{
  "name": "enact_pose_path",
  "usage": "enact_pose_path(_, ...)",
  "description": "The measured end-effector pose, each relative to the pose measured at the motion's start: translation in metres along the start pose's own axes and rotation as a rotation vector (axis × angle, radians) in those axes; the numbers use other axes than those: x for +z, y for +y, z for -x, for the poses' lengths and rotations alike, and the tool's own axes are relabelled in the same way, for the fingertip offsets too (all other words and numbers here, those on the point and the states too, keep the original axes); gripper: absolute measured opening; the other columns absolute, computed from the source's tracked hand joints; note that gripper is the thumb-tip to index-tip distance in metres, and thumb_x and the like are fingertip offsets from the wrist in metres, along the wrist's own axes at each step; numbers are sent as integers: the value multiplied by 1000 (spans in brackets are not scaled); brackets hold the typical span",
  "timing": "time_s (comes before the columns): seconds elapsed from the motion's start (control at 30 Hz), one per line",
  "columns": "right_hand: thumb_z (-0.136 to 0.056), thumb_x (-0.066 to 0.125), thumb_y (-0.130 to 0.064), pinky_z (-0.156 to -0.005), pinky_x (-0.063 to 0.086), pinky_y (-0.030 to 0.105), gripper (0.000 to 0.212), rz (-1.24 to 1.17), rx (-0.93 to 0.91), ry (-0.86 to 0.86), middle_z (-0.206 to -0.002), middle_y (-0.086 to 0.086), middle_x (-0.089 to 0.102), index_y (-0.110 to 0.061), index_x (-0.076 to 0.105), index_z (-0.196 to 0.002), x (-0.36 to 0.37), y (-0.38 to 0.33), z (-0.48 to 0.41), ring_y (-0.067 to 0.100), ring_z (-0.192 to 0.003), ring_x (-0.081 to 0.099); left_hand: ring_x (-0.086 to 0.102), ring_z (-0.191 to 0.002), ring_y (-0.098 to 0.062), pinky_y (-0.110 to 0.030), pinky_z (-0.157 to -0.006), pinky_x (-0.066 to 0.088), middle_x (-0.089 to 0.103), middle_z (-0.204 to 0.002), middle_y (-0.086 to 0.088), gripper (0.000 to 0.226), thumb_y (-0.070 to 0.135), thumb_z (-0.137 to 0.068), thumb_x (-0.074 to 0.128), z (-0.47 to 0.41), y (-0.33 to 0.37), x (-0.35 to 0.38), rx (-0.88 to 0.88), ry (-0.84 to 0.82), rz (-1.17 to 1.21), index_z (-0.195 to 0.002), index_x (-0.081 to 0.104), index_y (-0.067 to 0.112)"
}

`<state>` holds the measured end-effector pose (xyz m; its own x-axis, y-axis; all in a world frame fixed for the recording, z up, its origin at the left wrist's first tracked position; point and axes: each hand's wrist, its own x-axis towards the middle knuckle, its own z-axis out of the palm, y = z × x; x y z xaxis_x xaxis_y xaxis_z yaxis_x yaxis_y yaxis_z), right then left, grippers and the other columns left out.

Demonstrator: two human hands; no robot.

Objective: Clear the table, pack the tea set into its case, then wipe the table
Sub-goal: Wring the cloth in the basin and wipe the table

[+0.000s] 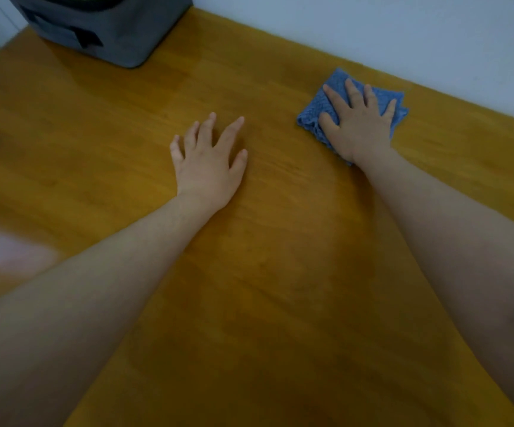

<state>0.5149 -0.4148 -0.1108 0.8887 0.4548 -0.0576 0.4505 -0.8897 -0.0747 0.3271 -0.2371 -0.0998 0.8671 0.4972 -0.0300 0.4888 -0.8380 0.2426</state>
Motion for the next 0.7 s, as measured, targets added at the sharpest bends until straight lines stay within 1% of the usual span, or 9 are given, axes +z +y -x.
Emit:
enact_pose_path(0.27,-97,18,-61,-114,-6,64,58,-14,-117,-3,-163,-4,3,-45,11,-152,10,-35,74,25,-150,-4,2,-148,-24,-53,-116,-9,9,-161,0,52,54,-98,30,57,-3,-7,-63,17,37,-148,17,48)
enact_pose_path(0.47,-96,18,-62,-113,-5,65,59,-30,-197,-14,-163,-3,2,-44,11,-152,16,-61,138,27,-150,-4,0,-148,-26,-54,-117,-8,8,-162,1,53,51,-97,38,111,-21,-16,-275,69,180,-147,21,49)
enact_pose_path(0.7,-95,18,-62,-113,-6,66,61,-39,-263,-30,-163,-2,0,-43,9,-152,25,-96,208,28,-149,-6,2,-148,-26,-54,-116,-5,7,-161,0,53,44,-97,40,180,-27,-10,-259,198,108,-147,23,47)
